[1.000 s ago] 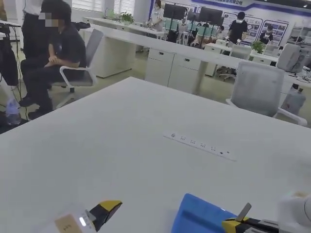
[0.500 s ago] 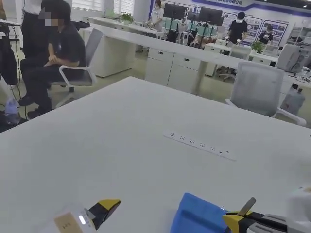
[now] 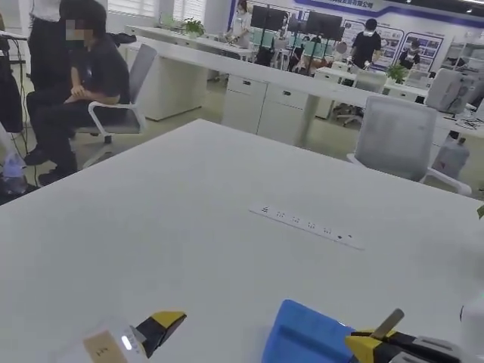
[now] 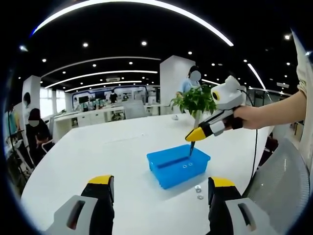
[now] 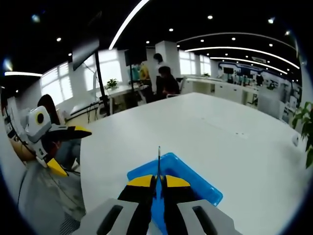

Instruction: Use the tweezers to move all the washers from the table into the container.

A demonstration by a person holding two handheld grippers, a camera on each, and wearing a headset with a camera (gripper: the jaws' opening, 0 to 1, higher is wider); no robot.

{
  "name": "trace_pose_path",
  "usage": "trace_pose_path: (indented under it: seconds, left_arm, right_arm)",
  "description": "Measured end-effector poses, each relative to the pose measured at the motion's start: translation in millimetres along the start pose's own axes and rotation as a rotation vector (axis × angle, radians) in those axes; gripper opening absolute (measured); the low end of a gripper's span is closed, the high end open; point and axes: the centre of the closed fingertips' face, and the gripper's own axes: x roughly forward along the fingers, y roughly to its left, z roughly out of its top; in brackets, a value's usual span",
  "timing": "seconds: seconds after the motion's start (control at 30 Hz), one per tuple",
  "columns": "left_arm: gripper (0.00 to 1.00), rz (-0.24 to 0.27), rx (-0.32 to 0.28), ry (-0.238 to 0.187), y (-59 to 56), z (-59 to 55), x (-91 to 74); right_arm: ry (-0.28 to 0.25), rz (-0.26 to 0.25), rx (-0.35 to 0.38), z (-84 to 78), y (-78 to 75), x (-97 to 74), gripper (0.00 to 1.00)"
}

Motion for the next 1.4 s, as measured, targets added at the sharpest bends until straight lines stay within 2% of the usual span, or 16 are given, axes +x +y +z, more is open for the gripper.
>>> trace_pose_path:
  seconds: [0.23,0.5,0.73,1.0,1.4]
  left_arm:
    - [0.79,-0.003,0.004,0.003,-0.7,-0.7,0.0]
    - [0.78,-0.001,0.009,0.007,-0.3,-1.2,-0.3]
    - [0.78,0.001,0.011,0.008,0.1,-1.2,-0.3]
    - [0.78,0.000,0.013,0.011,0.0,-1.7,-0.2]
    - [0.77,-0.001,0.017,0.016,0.1,-2.7,0.1]
  right_arm:
    - [0.007,0.024,-0.012,-2.0,11.3,-1.5,0.04]
    - [-0.006,0.045,-0.012,4.1,21.1,-2.2,0.04]
    - [-0.001,0.066,-0.007,1.1,29.7,0.3,0.04]
    - [0.010,0.087,0.000,-5.4,38.8,5.2,0.04]
    - [0.048,0.119,0.016,-23.9,50.5,12.3,0.04]
